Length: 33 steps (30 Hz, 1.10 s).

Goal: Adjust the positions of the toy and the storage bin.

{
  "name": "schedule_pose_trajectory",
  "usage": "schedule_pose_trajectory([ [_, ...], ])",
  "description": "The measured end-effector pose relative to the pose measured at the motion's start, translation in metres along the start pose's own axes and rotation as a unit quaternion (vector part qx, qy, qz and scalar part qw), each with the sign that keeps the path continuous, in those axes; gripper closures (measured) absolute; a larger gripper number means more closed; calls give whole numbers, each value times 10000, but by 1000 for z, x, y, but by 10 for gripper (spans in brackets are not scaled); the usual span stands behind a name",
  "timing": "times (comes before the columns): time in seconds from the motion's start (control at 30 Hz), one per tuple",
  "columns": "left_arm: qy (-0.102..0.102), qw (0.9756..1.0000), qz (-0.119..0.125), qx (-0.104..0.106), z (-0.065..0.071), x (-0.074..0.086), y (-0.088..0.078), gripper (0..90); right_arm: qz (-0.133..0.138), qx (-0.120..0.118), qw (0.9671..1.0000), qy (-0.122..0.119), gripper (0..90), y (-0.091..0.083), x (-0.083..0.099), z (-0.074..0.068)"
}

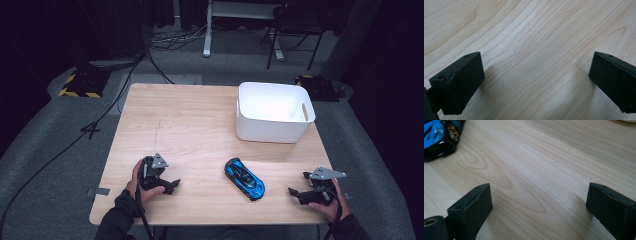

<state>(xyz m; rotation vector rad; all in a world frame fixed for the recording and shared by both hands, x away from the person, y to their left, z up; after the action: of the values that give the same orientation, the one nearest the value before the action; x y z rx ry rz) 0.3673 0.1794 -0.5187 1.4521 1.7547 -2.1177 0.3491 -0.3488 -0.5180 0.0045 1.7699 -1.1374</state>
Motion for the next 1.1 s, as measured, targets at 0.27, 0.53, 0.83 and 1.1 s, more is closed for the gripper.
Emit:
schedule_pose_trajectory([
  [0.27,3,10000,-11,8,0,0,0,2,-25,-206,9997,-152,49,8,-5,-17],
  [0.53,5,10000,-11,7,0,0,0,2,-117,-471,9980,-412,13,22,-15,-45],
  [0.83,5,10000,-11,6,0,0,0,3,-164,-757,9946,-692,6,38,-27,-76],
  [1.1,7,10000,-11,7,0,0,0,2,-168,-803,9941,-713,5,52,-38,-94],
])
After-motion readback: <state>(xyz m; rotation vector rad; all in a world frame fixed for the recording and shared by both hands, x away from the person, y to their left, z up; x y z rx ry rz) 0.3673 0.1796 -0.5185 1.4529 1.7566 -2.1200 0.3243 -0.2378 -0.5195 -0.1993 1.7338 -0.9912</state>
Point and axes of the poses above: each handheld gripper's, and its own axes: y roughly forward along the jaws, x roughly out of its underside, z roughly to its right, the point moved 2 cm from there along y, roughly forward along the jaws, and after that the axes turned 7 degrees about -x, right-handed, at the moved point
